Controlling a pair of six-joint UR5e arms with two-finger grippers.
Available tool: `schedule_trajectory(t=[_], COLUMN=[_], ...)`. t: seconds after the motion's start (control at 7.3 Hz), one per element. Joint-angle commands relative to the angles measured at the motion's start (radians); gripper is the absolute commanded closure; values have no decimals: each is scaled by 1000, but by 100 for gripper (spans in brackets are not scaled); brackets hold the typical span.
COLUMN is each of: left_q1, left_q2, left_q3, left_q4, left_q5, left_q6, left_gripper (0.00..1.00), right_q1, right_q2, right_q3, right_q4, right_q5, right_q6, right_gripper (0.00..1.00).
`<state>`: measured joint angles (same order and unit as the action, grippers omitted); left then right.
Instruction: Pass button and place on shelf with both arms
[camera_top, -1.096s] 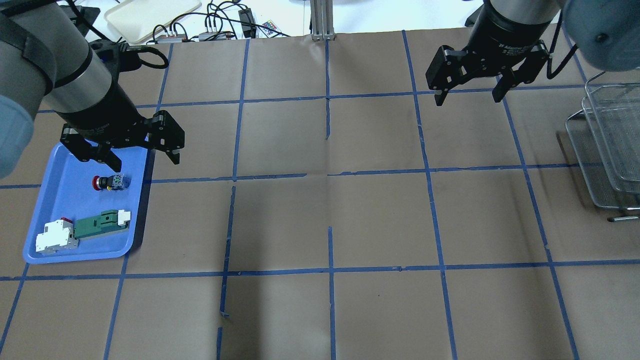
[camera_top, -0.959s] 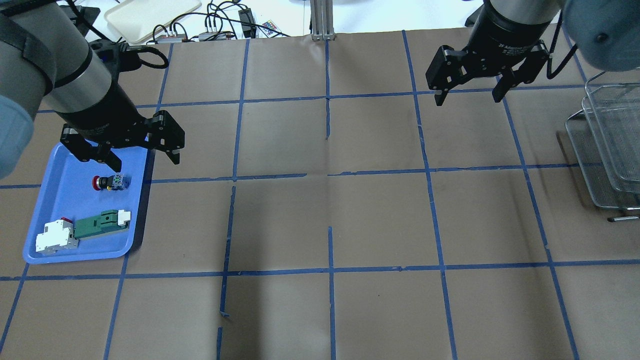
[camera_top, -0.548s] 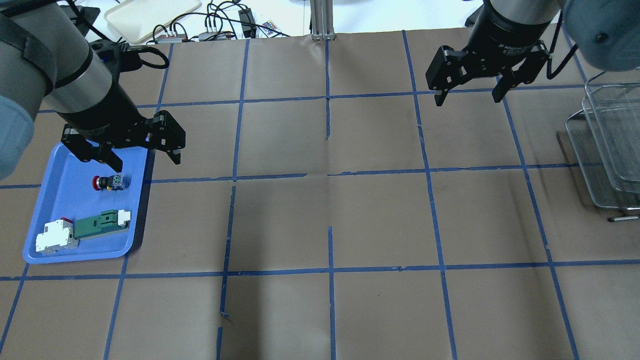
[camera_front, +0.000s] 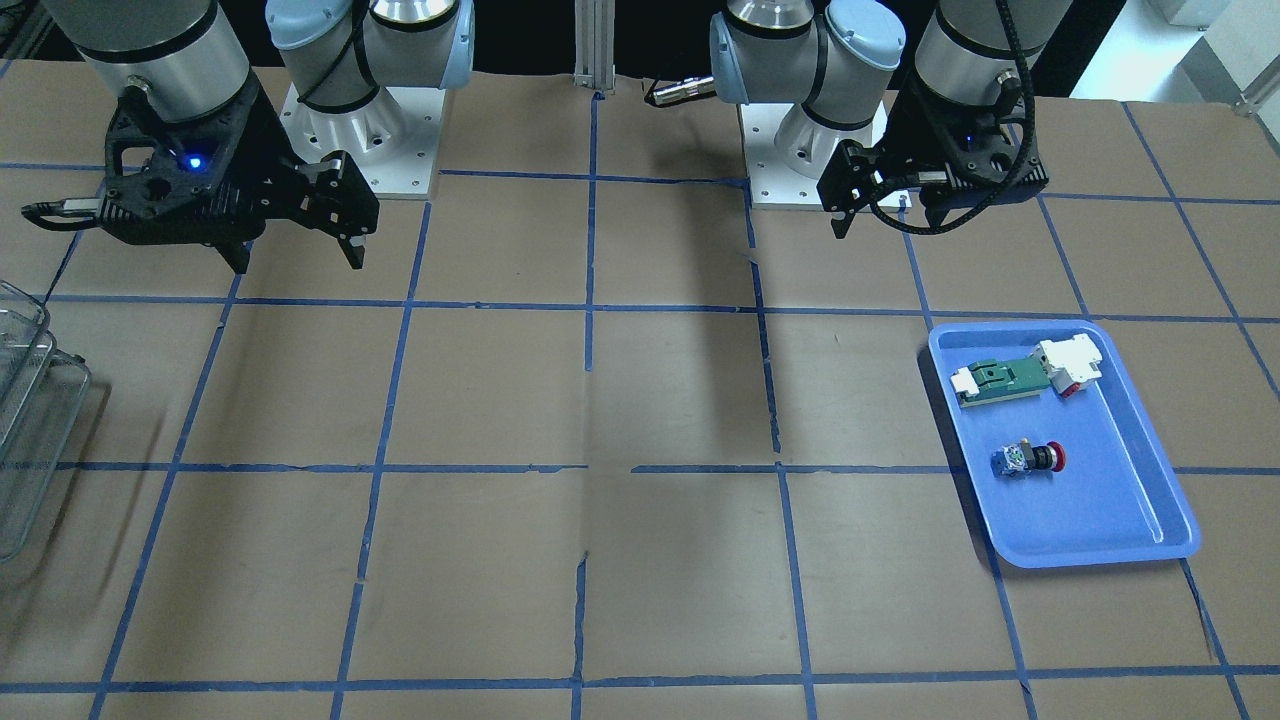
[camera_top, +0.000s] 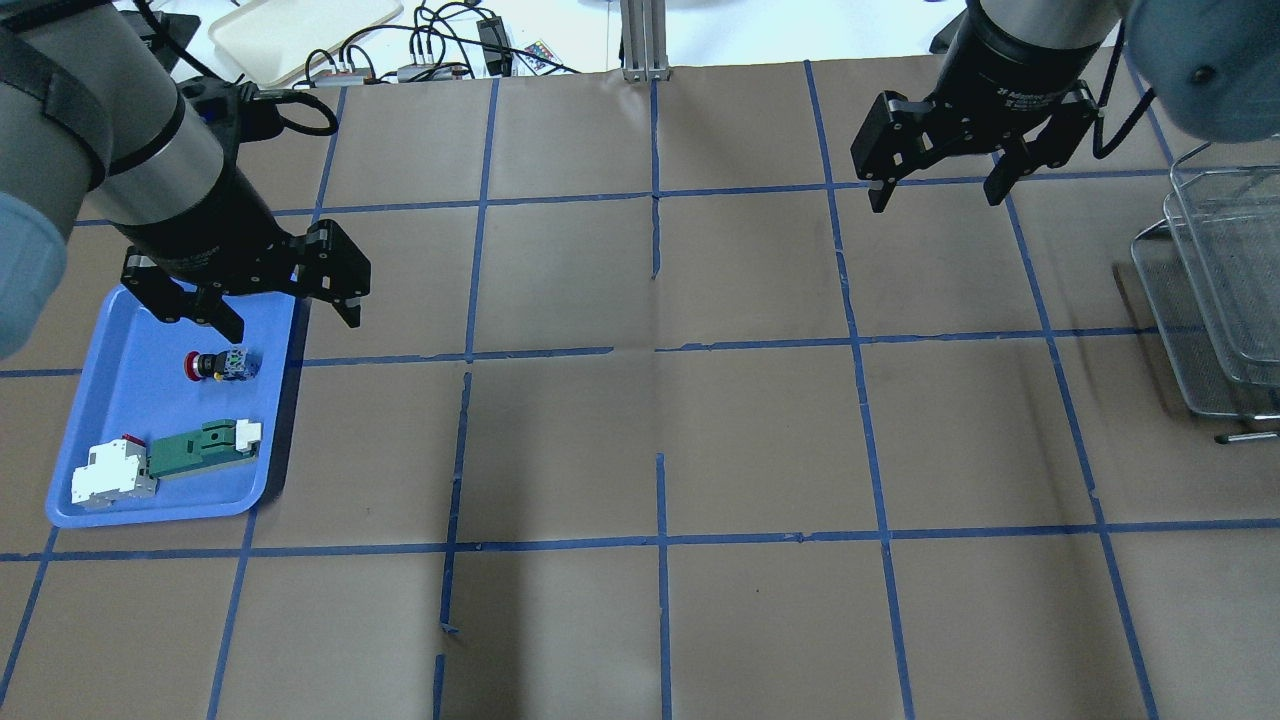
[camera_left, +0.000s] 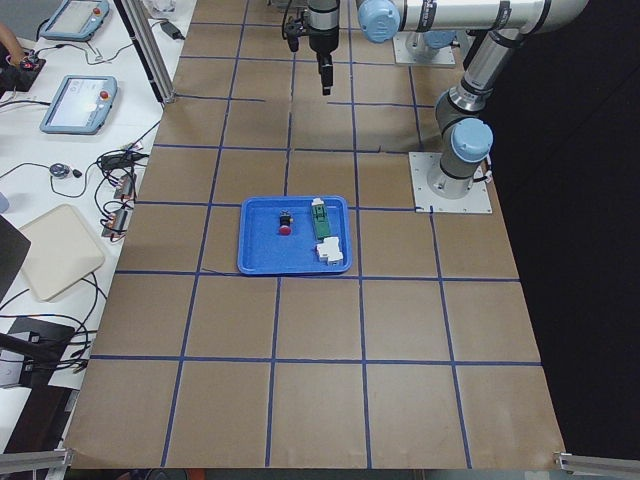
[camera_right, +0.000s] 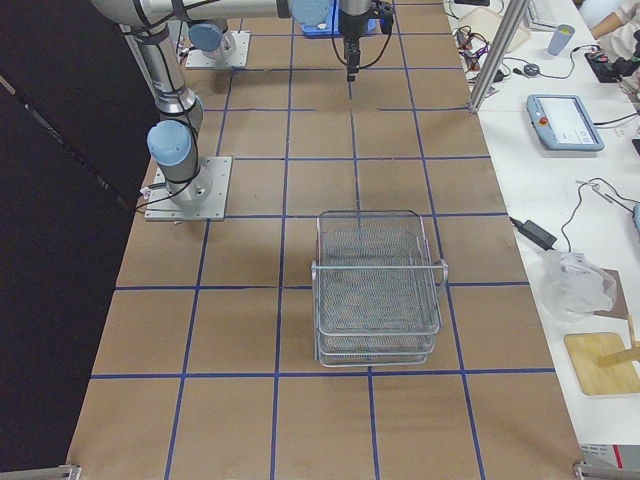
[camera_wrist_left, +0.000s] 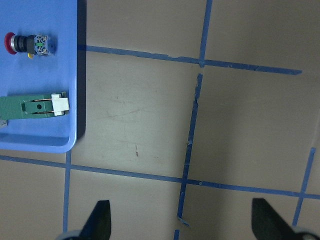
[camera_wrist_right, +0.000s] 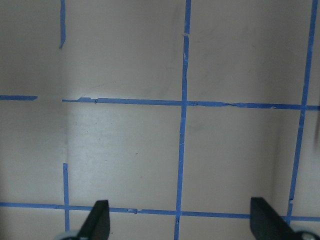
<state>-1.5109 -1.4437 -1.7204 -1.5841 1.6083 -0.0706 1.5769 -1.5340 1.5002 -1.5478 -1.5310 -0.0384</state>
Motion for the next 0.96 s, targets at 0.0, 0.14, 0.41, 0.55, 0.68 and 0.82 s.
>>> schedule_trajectory(t=[0.0,0.14,0.41,0.55,0.68,0.82], left_q1=[0,0,0,0,1,1], left_q2=[-3,-3,-7,-10,-12,-14], left_q3=[-1,-1,-4,-4,-2,-2], left_q4=[0,1,1,6,10,12], left_q5=[-2,-4,8,12,10,10], left_q6=[2,0,0,0,0,0], left_gripper=[0,0,0,0,0,0], right_q1=[0,0,0,0,0,0], right_q2=[0,0,0,0,0,0], right_q3=[2,2,2,2,2,2], right_q4=[0,0,-2,-2,-2,-2], right_q5=[0,0,2,2,2,2], right_q6=[0,0,0,0,0,0], right_gripper=[0,0,0,0,0,0])
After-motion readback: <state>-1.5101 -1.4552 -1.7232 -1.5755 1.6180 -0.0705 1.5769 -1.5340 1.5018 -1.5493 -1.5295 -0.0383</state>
